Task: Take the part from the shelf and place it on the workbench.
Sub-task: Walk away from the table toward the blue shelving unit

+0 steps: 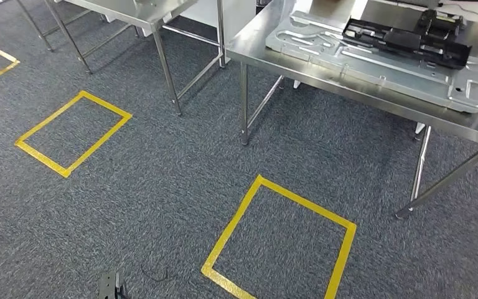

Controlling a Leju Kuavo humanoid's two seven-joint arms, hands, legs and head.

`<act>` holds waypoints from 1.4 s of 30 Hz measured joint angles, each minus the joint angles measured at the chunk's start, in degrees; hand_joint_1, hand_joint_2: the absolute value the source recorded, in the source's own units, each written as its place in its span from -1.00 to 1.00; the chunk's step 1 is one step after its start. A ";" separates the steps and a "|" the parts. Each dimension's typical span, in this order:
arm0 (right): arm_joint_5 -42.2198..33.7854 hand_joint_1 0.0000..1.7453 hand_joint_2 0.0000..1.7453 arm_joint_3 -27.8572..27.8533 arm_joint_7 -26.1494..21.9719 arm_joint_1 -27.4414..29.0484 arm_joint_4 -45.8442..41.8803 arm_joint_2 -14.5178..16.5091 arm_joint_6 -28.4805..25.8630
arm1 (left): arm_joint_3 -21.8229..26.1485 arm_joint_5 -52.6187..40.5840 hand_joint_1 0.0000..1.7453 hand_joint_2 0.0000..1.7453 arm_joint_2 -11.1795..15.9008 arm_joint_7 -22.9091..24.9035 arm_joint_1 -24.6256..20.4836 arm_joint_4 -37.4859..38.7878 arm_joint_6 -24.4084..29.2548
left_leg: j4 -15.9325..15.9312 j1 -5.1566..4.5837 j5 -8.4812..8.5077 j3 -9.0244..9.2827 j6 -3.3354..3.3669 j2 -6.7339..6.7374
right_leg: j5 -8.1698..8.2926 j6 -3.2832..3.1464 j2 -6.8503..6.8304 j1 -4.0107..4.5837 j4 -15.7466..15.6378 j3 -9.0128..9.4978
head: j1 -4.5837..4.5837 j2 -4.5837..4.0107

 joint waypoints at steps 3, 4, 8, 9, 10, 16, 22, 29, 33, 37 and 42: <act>0.11 -1.00 -1.00 -0.01 0.09 0.28 0.01 0.09 0.02 | -0.02 -0.13 -1.00 -1.00 0.05 0.07 -0.16 0.00 0.00 | 9.85 0.24 -5.37 -4.35 -0.58 3.38 | -0.04 -0.67 -2.50 0.36 -0.07 -0.10 | -0.03 0.00; 0.16 -1.00 -1.00 -0.01 0.10 0.32 0.01 0.09 0.02 | -0.02 -0.16 -1.00 -1.00 0.07 0.07 -0.11 0.00 -0.03 | 12.26 0.33 -6.20 -5.25 -0.71 3.64 | -0.06 -0.71 -3.30 0.46 -0.05 -0.14 | -0.02 0.00; 0.37 -1.00 -1.00 -0.01 0.10 0.21 0.01 0.18 0.02 | -0.02 -0.25 -1.00 -1.00 0.26 0.07 -0.01 0.00 -0.21 | 3.65 0.19 -1.83 0.25 -0.24 6.27 | -0.23 -0.49 -6.15 0.67 0.01 0.08 | -0.03 0.00; 0.41 -1.00 -1.00 -0.01 0.09 0.19 0.01 0.25 0.01 | -0.02 -0.29 -1.00 -1.00 0.29 0.06 -0.15 0.00 -0.24 | 0.36 -0.03 -0.86 2.01 0.14 7.50 | -0.33 -0.28 -6.78 0.83 0.04 0.21 | -0.02 0.00; 0.44 -1.00 -1.00 -0.01 0.08 0.18 0.01 0.29 -0.01 | -0.02 -0.33 -1.00 -1.00 0.31 0.05 -0.29 0.00 -0.24 | -1.83 -0.27 -0.39 3.10 0.52 8.43 | -0.42 -0.02 -7.38 0.97 0.06 0.32 | -0.02 0.00; 0.63 -1.00 -1.00 -0.01 0.07 -0.09 -0.01 0.35 -0.12 | -0.03 -0.44 -1.00 -1.00 0.42 0.05 -0.09 0.00 0.02 | -3.70 0.00 0.84 3.51 2.46 5.51 | -3.84 1.85 -4.44 0.70 4.12 -0.87 | -0.01 0.00; 0.95 -1.00 -1.00 -0.01 0.19 0.19 0.01 0.37 -0.10 | -0.04 -0.51 -1.00 -1.00 0.34 0.17 0.15 0.00 0.23 | -3.25 -0.18 0.96 3.13 2.67 0.96 | -4.42 1.81 -1.09 0.59 11.80 -5.32 | -0.02 0.00; 1.14 -1.00 -1.00 -0.01 0.23 0.19 0.01 0.37 -0.03 | -0.04 -0.51 -1.00 -1.00 0.31 0.25 -0.04 0.00 0.33 | -2.25 -0.07 0.70 2.07 1.17 -2.21 | -0.26 1.00 2.81 0.51 1.18 -1.07 | -0.04 0.00; 1.23 -1.00 -1.00 -0.01 0.25 0.03 0.01 0.41 0.14 | -0.03 -0.50 -1.00 -1.00 0.33 0.24 0.07 0.00 0.37 | -1.47 -0.13 0.19 1.51 0.62 -1.57 | -0.16 0.28 1.59 0.46 0.90 -0.83 | -0.04 0.00; 1.30 -1.00 -1.00 -0.03 0.27 0.23 0.01 0.52 0.28 | -0.03 -0.56 -1.00 -1.00 0.33 0.22 0.10 0.00 0.37 | 13.48 0.28 -5.83 -5.52 -0.63 4.00 | -0.31 -1.14 -4.16 0.72 0.47 -0.44 | -0.04 0.00; 1.44 -1.00 -1.00 -0.03 0.16 0.11 0.01 0.55 0.50 | -0.04 -0.80 -1.00 -1.00 0.35 0.21 -0.25 0.00 0.47 | -1.84 -0.52 0.25 2.46 0.62 8.42 | -0.90 -0.20 -7.30 1.17 0.61 0.29 | -0.04 0.00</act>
